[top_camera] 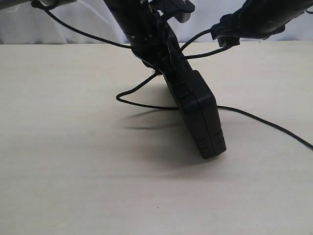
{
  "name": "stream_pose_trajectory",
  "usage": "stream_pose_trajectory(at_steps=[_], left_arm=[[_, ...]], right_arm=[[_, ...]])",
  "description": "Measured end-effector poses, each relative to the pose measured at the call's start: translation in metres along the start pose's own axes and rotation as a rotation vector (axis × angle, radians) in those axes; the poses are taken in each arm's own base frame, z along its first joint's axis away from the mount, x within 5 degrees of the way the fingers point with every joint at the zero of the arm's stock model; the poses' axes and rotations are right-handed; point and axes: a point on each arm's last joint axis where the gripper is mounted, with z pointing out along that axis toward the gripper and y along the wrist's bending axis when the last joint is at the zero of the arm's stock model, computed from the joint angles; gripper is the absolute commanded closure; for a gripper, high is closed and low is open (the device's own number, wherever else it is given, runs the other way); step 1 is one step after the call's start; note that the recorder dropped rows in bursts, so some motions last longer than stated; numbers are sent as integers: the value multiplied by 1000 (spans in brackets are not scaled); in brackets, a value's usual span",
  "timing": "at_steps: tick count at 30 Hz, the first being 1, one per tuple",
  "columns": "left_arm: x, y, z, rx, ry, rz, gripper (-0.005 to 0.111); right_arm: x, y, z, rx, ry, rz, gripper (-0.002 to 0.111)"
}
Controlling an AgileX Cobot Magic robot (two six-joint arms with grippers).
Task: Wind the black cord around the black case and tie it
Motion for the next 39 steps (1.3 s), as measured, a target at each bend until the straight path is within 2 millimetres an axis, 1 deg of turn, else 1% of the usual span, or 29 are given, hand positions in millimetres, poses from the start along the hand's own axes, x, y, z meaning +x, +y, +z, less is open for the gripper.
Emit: stream_pose_trajectory(at_steps=[1,2,3,4,5,7,9,10,12,13,16,17,19,21,25,28,29,31,35,39], left_arm=[[0,0,0,0,0,0,107],[0,0,0,0,0,0,107],[0,0,0,0,0,0,107],[0,0,0,0,0,0,107],[0,0,0,0,0,0,106],[0,0,0,0,-1,0,102],[0,0,0,-1,0,2,94],[0,0,0,-2,0,3,86],[0,1,0,-7,3,7,75],[1,1,0,-7,6,8,67],[2,1,0,-7,20,12,54],[3,1,0,-7,28,14,52],[4,0,-1,-3,41,16,48],[6,1,-2,-6,68,25,48],[16,5,-3,-50,187,74,48],[25,12,-6,-118,292,93,48],[28,18,-8,-183,334,119,48],[31,24,-12,-252,374,134,49],[32,30,-19,-319,386,140,49],[28,26,-25,-293,335,117,49]], right_arm=[[0,1,6,-2,1,-4,48],[0,1,10,-3,3,-7,54],[0,2,13,-4,3,-9,64],[0,2,17,-5,4,-10,82],[1,3,20,-6,2,-13,103],[0,3,22,-8,-8,-16,104],[-1,3,22,-8,-12,-16,104],[-1,3,22,-8,-14,-16,104],[-1,4,22,-14,-16,-8,104],[-1,4,22,-17,-16,-4,104],[-1,4,22,-23,-15,3,104],[-1,5,22,-26,-15,8,104],[-1,5,22,-31,-14,12,104],[-1,5,22,-33,-14,15,104],[-1,6,21,-36,-14,20,104],[-1,6,21,-40,-13,25,104],[-1,6,21,-40,-13,25,104],[-1,6,21,-44,-14,31,104],[-1,7,21,-50,-13,39,104],[-1,7,21,-53,-13,42,104]])
